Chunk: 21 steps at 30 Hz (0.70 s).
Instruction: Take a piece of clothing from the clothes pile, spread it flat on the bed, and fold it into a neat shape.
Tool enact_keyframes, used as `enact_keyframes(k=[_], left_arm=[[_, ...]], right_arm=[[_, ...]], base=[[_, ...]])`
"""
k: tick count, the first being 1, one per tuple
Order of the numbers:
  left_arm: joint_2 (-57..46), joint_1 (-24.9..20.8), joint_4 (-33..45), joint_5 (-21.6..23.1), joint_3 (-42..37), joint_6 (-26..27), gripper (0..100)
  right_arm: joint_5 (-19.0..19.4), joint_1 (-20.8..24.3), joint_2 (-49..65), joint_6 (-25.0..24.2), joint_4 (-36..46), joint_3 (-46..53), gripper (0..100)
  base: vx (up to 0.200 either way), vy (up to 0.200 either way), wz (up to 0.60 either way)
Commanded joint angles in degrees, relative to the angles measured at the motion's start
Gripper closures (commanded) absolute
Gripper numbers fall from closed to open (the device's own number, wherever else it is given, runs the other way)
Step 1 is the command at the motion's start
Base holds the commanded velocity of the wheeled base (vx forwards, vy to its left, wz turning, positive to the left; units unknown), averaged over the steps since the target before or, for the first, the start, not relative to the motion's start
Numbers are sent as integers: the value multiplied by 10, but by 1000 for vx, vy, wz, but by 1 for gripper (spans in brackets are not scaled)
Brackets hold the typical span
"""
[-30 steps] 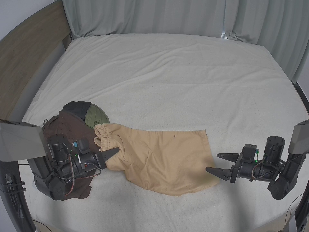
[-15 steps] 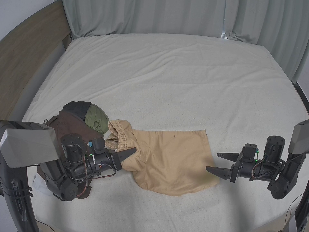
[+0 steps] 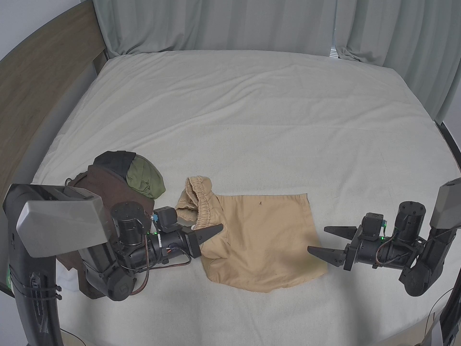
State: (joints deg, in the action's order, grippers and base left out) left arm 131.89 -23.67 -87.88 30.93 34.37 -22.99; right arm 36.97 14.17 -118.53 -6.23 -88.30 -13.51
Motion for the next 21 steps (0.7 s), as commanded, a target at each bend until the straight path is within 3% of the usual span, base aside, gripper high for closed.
enact_keyframes(k=[1, 10, 21], left_arm=[[12, -12, 7, 2, 16, 0, 100], [12, -38, 30, 7, 61, -29, 100], [21, -70, 58, 7, 109, -50, 100]], right_arm=[[0, -2, 1, 0, 0, -3, 0], [0, -7, 1, -3, 0, -7, 0], [1, -45, 0, 0, 1, -13, 0]], base=[[0, 0, 0], [0, 0, 0], [0, 0, 0]])
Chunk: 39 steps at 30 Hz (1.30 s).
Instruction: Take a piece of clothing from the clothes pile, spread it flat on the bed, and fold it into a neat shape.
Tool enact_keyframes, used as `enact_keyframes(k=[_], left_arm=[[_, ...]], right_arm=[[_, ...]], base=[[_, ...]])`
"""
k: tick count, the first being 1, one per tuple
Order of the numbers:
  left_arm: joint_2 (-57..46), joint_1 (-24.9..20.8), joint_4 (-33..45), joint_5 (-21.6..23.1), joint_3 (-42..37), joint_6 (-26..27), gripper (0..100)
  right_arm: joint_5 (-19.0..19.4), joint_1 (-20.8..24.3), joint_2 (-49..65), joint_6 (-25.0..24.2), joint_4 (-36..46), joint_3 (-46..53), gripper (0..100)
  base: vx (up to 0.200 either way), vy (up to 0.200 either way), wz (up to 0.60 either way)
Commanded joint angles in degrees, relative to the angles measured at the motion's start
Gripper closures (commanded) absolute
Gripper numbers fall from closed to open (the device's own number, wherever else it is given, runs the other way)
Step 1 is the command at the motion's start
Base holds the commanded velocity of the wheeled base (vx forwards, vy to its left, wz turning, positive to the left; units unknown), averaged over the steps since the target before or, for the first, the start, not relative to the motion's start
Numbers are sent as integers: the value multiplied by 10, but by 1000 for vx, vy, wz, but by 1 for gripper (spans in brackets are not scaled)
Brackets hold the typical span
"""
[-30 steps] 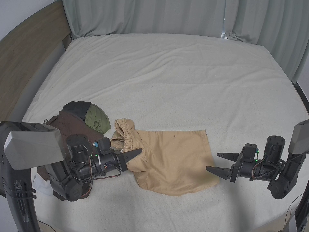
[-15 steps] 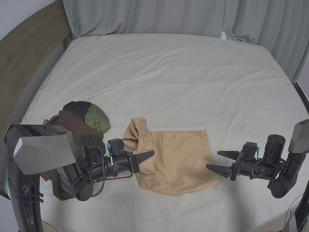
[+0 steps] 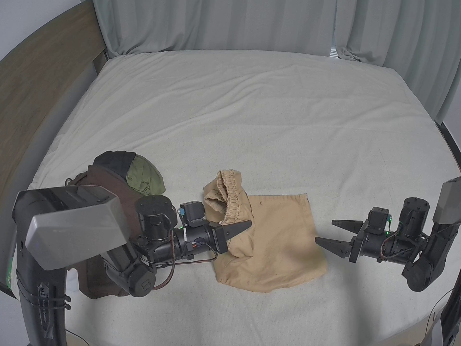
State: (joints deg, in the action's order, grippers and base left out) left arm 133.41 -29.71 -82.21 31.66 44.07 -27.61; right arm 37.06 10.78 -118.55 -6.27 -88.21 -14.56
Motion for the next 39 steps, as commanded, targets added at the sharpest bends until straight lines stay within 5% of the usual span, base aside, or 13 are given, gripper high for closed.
enact_keyframes(k=[1, 6, 39], left_arm=[[5, -15, 3, 0, 15, -9, 100], [16, -34, 11, 0, 37, -48, 100], [93, -79, 15, 2, 117, -79, 100]], right_arm=[[0, -15, 0, 0, 0, -5, 0], [1, -25, -2, -2, 0, -12, 0], [1, -43, -4, -5, 0, -30, 0]], base=[[0, 0, 0], [0, 0, 0], [0, 0, 0]])
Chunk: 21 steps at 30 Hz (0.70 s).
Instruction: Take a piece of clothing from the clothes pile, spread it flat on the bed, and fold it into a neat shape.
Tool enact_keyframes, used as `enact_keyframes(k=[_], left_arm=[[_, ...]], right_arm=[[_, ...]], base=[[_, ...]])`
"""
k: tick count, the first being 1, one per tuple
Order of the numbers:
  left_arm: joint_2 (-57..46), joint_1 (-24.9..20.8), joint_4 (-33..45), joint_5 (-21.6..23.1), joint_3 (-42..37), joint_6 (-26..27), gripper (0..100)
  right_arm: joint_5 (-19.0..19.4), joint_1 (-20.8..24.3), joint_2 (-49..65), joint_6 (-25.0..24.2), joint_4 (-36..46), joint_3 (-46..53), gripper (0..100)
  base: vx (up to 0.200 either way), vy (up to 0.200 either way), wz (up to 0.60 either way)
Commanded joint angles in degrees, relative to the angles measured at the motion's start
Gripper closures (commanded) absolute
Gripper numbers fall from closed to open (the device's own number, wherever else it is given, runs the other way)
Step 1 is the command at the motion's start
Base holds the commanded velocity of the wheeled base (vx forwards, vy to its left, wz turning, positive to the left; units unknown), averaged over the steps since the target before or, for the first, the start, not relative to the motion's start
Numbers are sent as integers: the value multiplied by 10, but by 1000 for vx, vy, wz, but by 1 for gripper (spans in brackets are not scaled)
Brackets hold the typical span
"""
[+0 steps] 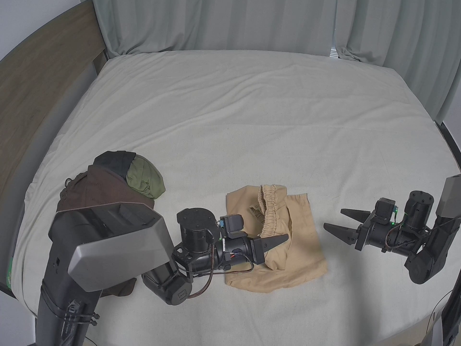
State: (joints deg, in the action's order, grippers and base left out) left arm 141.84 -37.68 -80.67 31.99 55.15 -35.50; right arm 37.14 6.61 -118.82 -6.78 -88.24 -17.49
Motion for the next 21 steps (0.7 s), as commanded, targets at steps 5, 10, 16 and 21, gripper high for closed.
enact_keyframes(k=[5, 10, 16, 21], left_arm=[[10, 2, 0, -3, 11, 0, 0], [8, 4, -2, -5, 14, 3, 0], [8, 11, -5, -12, 11, 15, 0], [-8, 27, -6, -11, -14, 32, 0]], right_arm=[[0, -1, -1, 0, 0, -1, 0], [0, -1, -2, 0, 0, -1, 0], [0, 0, -1, 0, 0, 1, 0], [0, 1, -4, 1, 0, 4, 0]], base=[[0, 0, 0], [0, 0, 0], [0, 0, 0], [0, 0, 0]])
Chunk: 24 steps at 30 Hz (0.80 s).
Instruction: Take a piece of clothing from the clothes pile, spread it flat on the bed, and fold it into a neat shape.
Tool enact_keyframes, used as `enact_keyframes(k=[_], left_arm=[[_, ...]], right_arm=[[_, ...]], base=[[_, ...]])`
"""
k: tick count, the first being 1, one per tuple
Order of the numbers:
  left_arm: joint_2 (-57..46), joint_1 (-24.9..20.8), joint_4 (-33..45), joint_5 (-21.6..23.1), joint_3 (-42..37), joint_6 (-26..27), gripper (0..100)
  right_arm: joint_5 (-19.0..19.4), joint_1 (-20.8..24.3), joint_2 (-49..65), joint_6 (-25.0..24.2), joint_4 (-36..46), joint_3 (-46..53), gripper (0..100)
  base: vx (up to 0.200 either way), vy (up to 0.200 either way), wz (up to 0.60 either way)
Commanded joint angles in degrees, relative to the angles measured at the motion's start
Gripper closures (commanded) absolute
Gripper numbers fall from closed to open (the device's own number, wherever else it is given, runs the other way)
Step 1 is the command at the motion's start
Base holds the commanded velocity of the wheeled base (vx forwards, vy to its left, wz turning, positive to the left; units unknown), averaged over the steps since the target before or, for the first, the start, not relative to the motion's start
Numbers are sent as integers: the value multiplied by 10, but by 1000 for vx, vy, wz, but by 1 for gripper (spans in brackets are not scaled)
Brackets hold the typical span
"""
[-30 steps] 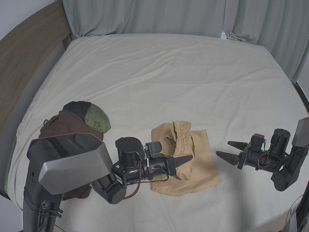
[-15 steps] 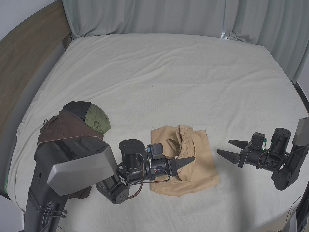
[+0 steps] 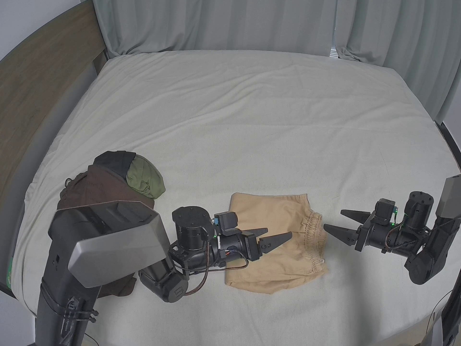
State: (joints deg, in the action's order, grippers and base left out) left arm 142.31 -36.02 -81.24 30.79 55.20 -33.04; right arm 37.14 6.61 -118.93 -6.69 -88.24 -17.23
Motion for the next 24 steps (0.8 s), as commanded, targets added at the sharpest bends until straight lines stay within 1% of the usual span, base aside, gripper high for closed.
enact_keyframes(k=[1, 11, 19, 24], left_arm=[[-18, 13, -1, 1, -19, 12, 0], [-58, 43, -9, 1, -68, 36, 0], [-76, 58, -9, 7, -89, 48, 0], [-102, 97, -9, 8, -122, 107, 0]], right_arm=[[0, 2, -4, 0, 0, 1, 0], [0, 5, -4, 0, 0, 2, 0], [0, 7, -5, 0, 0, 4, 0], [0, 7, -4, 0, 0, 4, 0]], base=[[0, 0, 0], [0, 0, 0], [0, 0, 0], [0, 0, 0]])
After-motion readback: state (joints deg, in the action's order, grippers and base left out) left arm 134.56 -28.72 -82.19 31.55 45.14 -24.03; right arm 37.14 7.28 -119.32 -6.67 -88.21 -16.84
